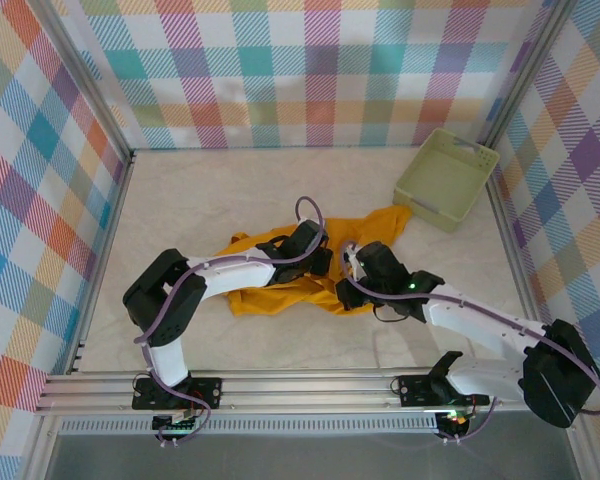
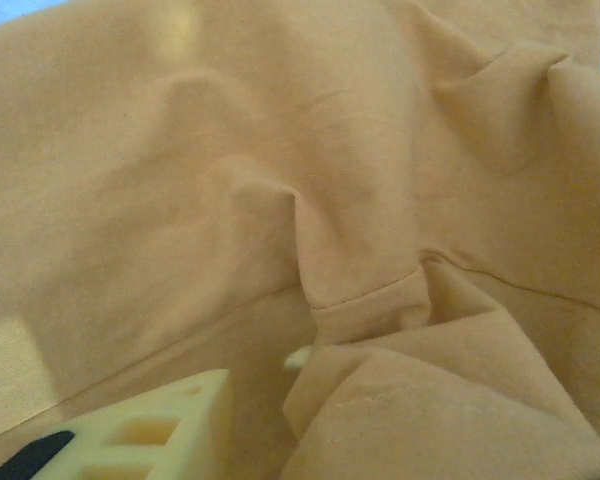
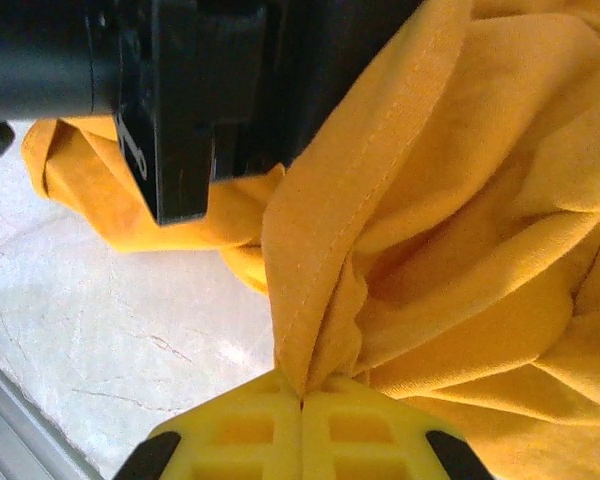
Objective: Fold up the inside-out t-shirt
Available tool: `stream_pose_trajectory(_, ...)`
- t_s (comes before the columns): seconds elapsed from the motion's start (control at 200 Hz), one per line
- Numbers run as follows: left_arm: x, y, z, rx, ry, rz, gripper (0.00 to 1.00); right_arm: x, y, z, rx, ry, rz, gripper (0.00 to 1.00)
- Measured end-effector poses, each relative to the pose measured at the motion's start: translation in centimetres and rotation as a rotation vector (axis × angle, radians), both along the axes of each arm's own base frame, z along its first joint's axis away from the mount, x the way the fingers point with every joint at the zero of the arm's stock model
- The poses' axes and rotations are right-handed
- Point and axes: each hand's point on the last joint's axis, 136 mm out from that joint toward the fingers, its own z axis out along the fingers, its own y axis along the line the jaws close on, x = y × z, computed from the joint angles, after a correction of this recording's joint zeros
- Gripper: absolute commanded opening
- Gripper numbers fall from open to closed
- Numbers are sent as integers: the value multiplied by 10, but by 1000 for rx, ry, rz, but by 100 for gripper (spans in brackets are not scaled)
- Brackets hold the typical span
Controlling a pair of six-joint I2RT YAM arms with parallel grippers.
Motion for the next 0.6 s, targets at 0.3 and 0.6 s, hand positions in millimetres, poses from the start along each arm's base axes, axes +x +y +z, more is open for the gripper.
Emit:
stream_pose_trajectory(0.3, 0, 4, -5, 19, 3, 12, 14, -3, -17, 3, 9, -61, -48, 8)
stream_pose_trajectory(0.6, -1, 12, -12, 48, 4, 29, 7, -4, -55, -30, -187, 14, -191, 20)
